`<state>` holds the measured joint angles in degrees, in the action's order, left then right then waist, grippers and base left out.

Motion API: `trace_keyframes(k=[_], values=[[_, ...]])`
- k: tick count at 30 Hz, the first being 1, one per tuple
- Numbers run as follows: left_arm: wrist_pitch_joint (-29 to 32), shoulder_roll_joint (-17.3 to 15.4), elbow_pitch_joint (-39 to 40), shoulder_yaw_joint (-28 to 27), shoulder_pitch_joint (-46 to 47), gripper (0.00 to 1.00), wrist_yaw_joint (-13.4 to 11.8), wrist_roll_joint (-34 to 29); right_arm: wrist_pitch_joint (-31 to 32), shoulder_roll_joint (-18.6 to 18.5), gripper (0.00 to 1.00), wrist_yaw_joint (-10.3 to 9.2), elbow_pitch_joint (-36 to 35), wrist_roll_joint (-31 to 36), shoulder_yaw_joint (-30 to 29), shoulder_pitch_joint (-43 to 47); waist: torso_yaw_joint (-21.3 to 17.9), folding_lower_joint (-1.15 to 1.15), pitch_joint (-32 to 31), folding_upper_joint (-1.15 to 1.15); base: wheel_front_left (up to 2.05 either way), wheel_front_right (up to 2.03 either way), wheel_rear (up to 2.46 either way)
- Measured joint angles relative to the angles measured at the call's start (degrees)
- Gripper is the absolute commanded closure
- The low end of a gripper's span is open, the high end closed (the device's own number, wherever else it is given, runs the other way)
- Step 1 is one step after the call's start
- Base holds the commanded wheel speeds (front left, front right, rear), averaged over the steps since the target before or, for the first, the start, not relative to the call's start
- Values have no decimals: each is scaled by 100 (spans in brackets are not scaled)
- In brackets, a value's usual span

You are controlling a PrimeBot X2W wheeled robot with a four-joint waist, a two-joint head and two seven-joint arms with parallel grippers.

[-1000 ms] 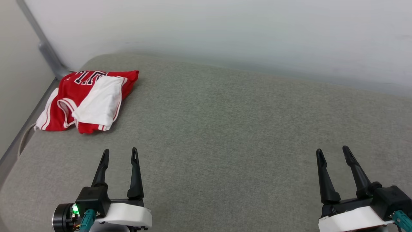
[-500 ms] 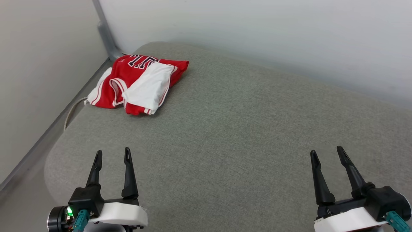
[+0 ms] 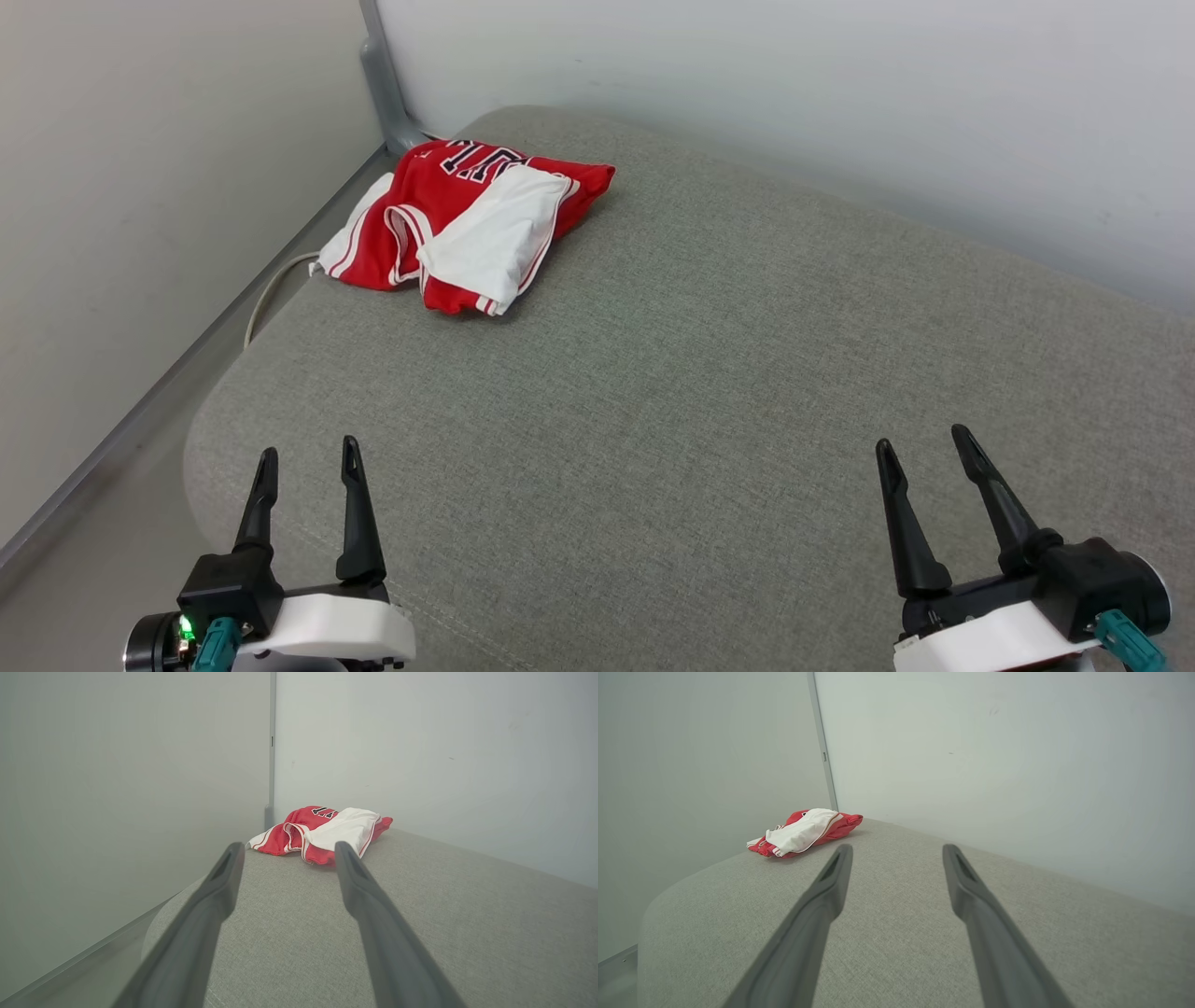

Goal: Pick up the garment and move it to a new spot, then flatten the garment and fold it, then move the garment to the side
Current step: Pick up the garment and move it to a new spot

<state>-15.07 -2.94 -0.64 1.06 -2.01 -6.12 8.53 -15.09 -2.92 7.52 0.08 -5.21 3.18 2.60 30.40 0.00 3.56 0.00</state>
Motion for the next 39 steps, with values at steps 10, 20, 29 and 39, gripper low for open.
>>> trace_keyframes(k=[10,20,29,39], values=[[0,1,-80,-68,163,0,116,40,0,0,0,0,-21,40,-31,-23,-6,0,74,0,0,0,0],[0,-125,-376,-1060,1757,0,760,88,1,2,0,0,-272,497,-59,-354,-436,0,642,0,0,0,0],[-1,-813,-744,-1825,3653,0,1221,205,1,-52,0,0,-814,939,-202,-944,-1006,1,1761,0,0,0,0],[443,-1596,-2113,-1774,4778,0,1332,764,0,-159,0,0,-1282,1076,-256,-1211,-1493,2,2754,0,0,0,0]])
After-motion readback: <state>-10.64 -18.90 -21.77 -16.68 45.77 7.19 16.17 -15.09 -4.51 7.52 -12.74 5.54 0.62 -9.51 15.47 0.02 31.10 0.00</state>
